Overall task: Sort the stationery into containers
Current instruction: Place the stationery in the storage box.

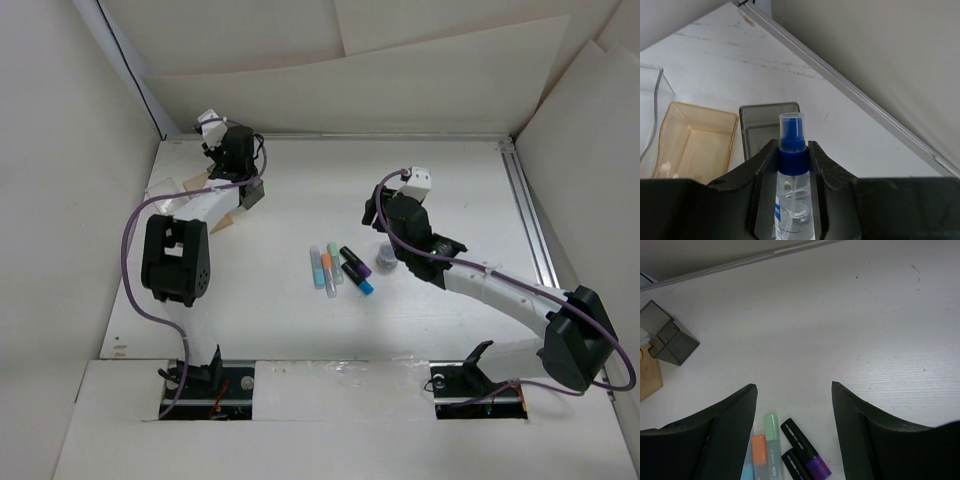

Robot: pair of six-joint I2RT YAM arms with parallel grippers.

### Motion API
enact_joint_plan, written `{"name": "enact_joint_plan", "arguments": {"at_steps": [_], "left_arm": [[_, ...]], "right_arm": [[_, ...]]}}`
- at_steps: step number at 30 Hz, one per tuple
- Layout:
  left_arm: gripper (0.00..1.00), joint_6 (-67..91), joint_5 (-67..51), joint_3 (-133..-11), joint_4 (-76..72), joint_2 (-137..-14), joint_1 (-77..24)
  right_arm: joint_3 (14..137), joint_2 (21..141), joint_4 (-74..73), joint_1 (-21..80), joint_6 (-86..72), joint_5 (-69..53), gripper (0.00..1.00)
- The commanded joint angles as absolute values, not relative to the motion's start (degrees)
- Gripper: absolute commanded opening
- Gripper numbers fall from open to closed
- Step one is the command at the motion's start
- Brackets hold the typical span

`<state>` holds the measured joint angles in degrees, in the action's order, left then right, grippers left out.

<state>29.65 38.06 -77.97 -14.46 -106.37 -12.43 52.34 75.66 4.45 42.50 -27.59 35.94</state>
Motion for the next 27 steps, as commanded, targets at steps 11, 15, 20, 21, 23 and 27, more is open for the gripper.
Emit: {"name": "enact_joint_plan", "arguments": {"at_steps": [11,15,20,21,23,27], "left_arm": [[0.00,21.27,42.54,-86.92,-19.16,-114.34,-9.84],[0.01,21.80,41.92,-85.69,-20.57,-115.57,-9.84],[0.06,21.80,41.92,-85.69,-20.57,-116.72,-9.84],[0.08,21.80,41.92,-85.69,-20.57,-116.72,-9.84],[0.15,21.80,41.92,-85.69,-20.57,-116.72,-9.84],[0.35,21.80,41.40,-85.17,-20.57,-115.23,-9.84]], "right_arm": [[52.29,75.50,7.56,43.07,-26.19,35.77,0.67],[52.29,75.50,7.56,43.07,-26.19,35.77,0.67],[52.29,76.03,7.56,43.07,-26.19,35.77,0.67],[52.29,76.03,7.56,43.07,-26.19,35.77,0.67],[52.29,76.03,7.56,43.07,-26.19,36.29,0.67],[52.29,76.03,7.56,43.07,-26.19,36.30,0.67]]}}
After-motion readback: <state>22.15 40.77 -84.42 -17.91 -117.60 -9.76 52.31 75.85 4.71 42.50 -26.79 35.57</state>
